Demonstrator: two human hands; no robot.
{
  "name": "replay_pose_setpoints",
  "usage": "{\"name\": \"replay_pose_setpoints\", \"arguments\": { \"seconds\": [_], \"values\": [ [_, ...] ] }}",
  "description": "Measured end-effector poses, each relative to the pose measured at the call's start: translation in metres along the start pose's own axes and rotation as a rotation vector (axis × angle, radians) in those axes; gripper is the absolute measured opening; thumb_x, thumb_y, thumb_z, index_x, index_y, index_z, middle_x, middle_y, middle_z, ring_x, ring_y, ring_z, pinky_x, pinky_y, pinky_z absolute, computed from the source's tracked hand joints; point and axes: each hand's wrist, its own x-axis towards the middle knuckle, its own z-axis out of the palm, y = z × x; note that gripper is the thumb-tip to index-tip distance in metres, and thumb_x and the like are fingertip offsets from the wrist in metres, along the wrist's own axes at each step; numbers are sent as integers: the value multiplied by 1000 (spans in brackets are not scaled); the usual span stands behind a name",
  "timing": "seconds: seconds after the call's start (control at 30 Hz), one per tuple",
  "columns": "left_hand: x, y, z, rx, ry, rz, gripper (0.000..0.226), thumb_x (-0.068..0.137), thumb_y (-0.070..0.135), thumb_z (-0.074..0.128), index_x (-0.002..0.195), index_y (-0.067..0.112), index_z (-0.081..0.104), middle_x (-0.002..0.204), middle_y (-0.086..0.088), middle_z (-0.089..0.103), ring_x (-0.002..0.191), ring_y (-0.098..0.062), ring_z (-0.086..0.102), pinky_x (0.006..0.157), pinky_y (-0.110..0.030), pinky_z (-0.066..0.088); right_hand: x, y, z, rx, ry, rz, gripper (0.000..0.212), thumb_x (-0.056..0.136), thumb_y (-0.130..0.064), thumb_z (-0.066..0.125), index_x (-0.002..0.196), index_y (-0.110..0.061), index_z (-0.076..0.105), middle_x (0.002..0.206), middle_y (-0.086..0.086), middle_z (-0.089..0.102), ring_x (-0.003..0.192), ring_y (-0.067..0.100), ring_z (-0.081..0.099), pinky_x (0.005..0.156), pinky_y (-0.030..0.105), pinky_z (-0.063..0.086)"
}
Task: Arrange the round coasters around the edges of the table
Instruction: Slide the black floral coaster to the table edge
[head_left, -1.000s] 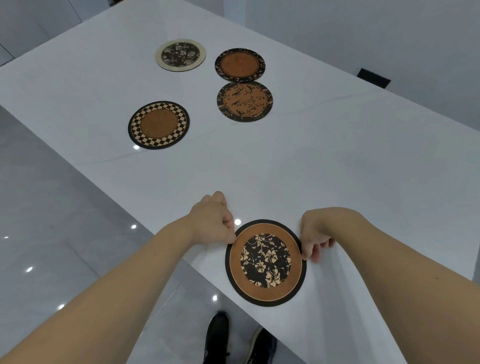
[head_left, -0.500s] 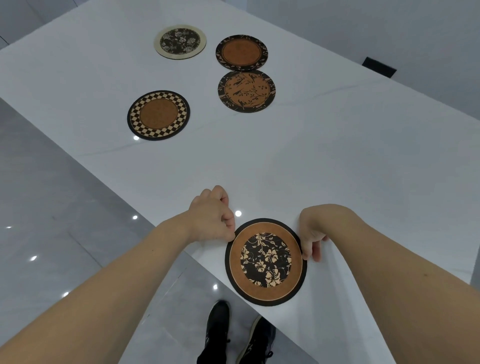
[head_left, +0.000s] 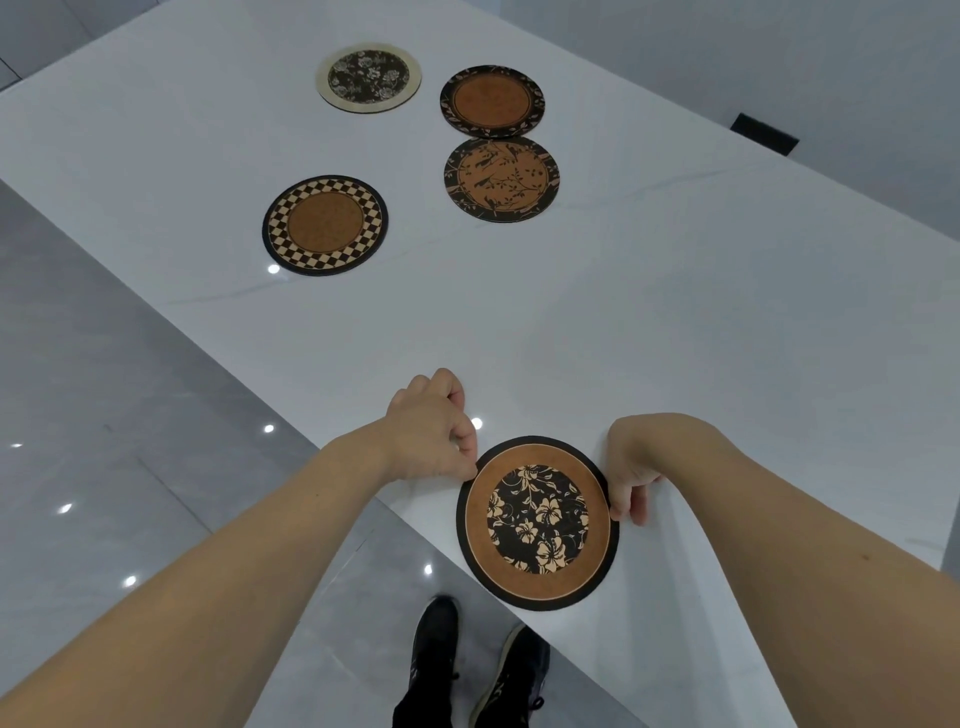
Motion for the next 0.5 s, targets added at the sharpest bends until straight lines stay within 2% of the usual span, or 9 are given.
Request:
{"name": "replay_pose_setpoints", "arguments": {
  "seconds": [0.1, 0.17, 0.3, 0.33, 0.43, 0.47, 0.5],
  "values": [
    [0, 0, -1, 0, -8, 1, 15, 65, 36, 80, 68, 22, 74, 99, 12, 35, 101, -16, 36, 86, -25, 32, 1, -1, 0, -37, 9, 15, 42, 91, -27, 59, 49, -28, 63, 106, -3, 67, 100, 13, 49, 100, 32, 32],
    [0, 0, -1, 8, -10, 3, 15, 66, 35, 79, 68, 22, 74, 100, 11, 35, 102, -16, 36, 86, -25, 31, 3, 0, -1, -46, 21, 14, 35, 91, -27, 59, 56, -26, 61, 100, -5, 64, 100, 13, 50, 96, 31, 32],
    [1, 0, 0, 16, -5, 7, 14, 67, 34, 78, 68, 21, 73, 100, 10, 35, 101, -16, 35, 86, -25, 30, 1, -1, 1, -6, 14, 5, 31, 91, -25, 59, 61, -24, 57, 118, -1, 67, 99, 12, 50, 96, 30, 32],
    [1, -1, 1, 21, -2, 8, 14, 67, 34, 77, 68, 21, 73, 100, 11, 35, 101, -15, 35, 86, -25, 30, 1, -1, 1, -4, 13, 8, 31, 91, -26, 59, 61, -24, 58, 117, -2, 68, 98, 12, 50, 98, 30, 32],
    [-1, -1, 1, 36, -6, 20, 14, 70, 33, 75, 70, 20, 71, 103, 9, 35, 102, -17, 34, 87, -26, 28, 0, 0, 3, 1, 65, 42, 26, 87, -27, 63, 61, -24, 60, 81, -11, 69, 98, 11, 56, 102, 27, 35],
    [-4, 1, 1, 46, -9, 19, 13, 73, 32, 72, 71, 19, 70, 104, 8, 35, 102, -18, 35, 88, -27, 29, -3, -1, 6, 14, 120, 47, 22, 84, -26, 65, 63, -23, 62, 73, -12, 68, 98, 12, 60, 103, 28, 39],
    [-6, 2, -1, 54, -11, 15, 12, 77, 29, 68, 74, 18, 70, 105, 7, 36, 104, -19, 36, 89, -28, 33, -5, -2, 9, 44, 214, 69, 15, 82, -24, 66, 67, -21, 64, 74, -11, 69, 96, 13, 63, 98, 29, 44]
  ]
}}
